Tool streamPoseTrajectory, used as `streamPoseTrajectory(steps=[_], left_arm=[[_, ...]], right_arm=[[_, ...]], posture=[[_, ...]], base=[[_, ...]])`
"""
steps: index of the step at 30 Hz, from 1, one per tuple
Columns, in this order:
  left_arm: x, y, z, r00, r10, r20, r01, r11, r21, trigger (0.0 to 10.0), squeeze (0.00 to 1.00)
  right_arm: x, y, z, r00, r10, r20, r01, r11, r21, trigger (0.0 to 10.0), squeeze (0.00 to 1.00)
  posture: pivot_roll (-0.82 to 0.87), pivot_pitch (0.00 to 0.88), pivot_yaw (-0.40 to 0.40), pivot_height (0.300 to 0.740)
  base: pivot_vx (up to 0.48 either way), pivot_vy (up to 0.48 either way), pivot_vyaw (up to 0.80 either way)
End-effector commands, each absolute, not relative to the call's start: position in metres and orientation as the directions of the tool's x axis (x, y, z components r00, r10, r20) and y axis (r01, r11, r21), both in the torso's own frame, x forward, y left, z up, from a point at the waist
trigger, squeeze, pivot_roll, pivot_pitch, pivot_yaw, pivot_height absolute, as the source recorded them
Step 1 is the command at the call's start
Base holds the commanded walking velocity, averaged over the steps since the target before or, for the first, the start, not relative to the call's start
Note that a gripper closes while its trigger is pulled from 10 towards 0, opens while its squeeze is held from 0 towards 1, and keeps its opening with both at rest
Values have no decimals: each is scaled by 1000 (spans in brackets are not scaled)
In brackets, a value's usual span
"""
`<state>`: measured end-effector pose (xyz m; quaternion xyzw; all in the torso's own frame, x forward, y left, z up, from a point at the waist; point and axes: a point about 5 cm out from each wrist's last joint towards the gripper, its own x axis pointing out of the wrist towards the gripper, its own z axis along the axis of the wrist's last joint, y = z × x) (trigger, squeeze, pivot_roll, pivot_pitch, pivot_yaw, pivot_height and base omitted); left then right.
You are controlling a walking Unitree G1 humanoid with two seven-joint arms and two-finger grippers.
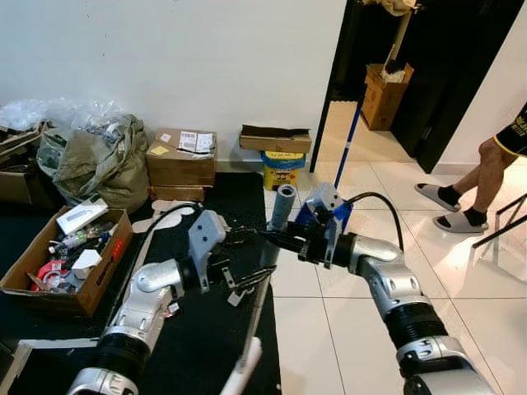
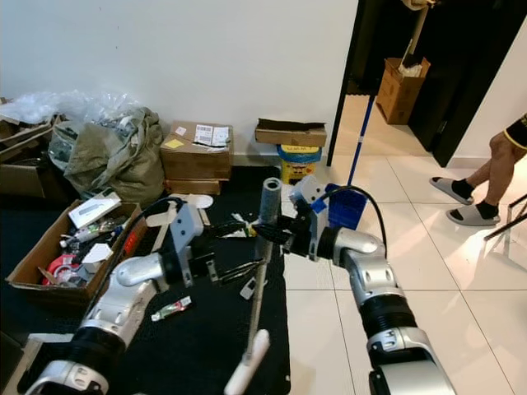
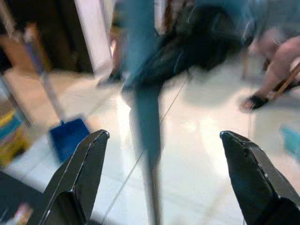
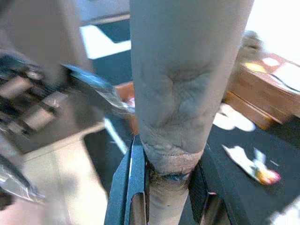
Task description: Sweep floor
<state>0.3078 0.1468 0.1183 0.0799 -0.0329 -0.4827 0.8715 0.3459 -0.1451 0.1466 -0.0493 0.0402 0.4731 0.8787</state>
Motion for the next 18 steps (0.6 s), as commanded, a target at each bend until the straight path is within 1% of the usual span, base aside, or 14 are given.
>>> streamPoseTrajectory(steps=[1,2,5,9,11,15,18], left_arm=[[305,156,113,547,-836,-35,831,538,139,10000,0],[304,157,112,548,-836,-39,831,539,137,10000,0],[296,144,100,510,-859,-56,858,502,108,10000,0],[294,137,97,502,-863,-57,863,495,99,10000,0],[295,127,94,506,-862,-44,861,501,82,10000,0],[295,120,92,505,-863,-33,862,502,67,10000,0],[297,118,92,526,-850,-21,850,524,61,10000,0]], right_arm=[[348,-146,158,556,829,-68,-831,551,-75,10000,0],[347,-145,158,550,833,-63,-835,545,-74,10000,0],[341,-131,163,471,882,-4,-881,471,-44,10000,0],[340,-126,165,445,896,11,-895,445,-35,10000,0],[338,-124,166,419,908,15,-907,420,-28,10000,0],[337,-123,166,410,912,14,-912,410,-25,10000,0],[334,-122,164,404,915,8,-914,404,-19,10000,0]], posture=[[-42,0,-50,740],[-42,0,-50,740],[-36,0,-53,740],[-34,0,-55,740],[-32,0,-57,740],[-34,0,-53,740],[-36,0,-50,740]], base=[[0,0,0],[0,0,0],[0,0,0],[0,0,0],[0,0,0],[0,0,0],[0,0,0]])
